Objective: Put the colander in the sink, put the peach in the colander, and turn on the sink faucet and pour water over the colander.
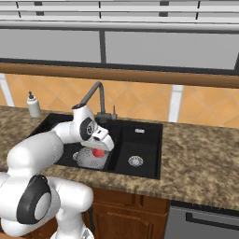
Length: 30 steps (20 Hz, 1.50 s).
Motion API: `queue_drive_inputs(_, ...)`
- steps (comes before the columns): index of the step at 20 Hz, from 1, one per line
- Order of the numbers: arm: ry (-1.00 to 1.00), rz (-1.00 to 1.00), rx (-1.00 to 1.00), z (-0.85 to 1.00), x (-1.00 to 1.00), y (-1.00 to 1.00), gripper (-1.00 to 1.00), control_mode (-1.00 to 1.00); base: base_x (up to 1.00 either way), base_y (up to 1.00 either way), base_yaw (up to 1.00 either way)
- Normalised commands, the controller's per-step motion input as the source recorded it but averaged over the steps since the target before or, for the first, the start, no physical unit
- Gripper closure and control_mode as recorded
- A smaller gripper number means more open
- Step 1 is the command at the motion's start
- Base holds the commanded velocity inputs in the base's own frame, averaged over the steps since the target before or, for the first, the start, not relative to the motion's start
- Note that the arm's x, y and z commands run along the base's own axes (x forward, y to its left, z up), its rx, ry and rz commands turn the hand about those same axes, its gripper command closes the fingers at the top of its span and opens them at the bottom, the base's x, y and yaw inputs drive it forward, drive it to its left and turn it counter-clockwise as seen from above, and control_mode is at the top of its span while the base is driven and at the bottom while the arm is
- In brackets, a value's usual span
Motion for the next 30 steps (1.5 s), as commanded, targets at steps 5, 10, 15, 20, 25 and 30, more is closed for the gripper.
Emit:
queue_drive_inputs(5, 0.00, -0.04, -0.03, -0.01, 0.26, 1.00, 1.00, -1.00, 0.00, 0.00, 0.00)
queue_drive_inputs(10, -0.06, -0.07, -0.03, -0.02, 0.35, 0.93, 1.00, -1.00, 0.00, 0.00, 0.00)
queue_drive_inputs(15, 0.03, -0.14, -0.01, -0.15, 0.72, 0.54, 1.00, -1.00, 0.00, 0.00, 0.00)
queue_drive_inputs(20, 0.11, -0.06, -0.04, -0.52, 0.45, 0.08, 1.00, -1.00, 0.00, 0.00, 0.00)
queue_drive_inputs(25, 0.08, -0.01, -0.01, -0.47, 0.21, 0.00, 1.00, -1.00, 0.00, 0.00, 0.00)
queue_drive_inputs(30, 0.10, 0.00, 0.00, -0.33, 0.12, -0.03, 1.00, -1.00, 0.00, 0.00, 0.00)
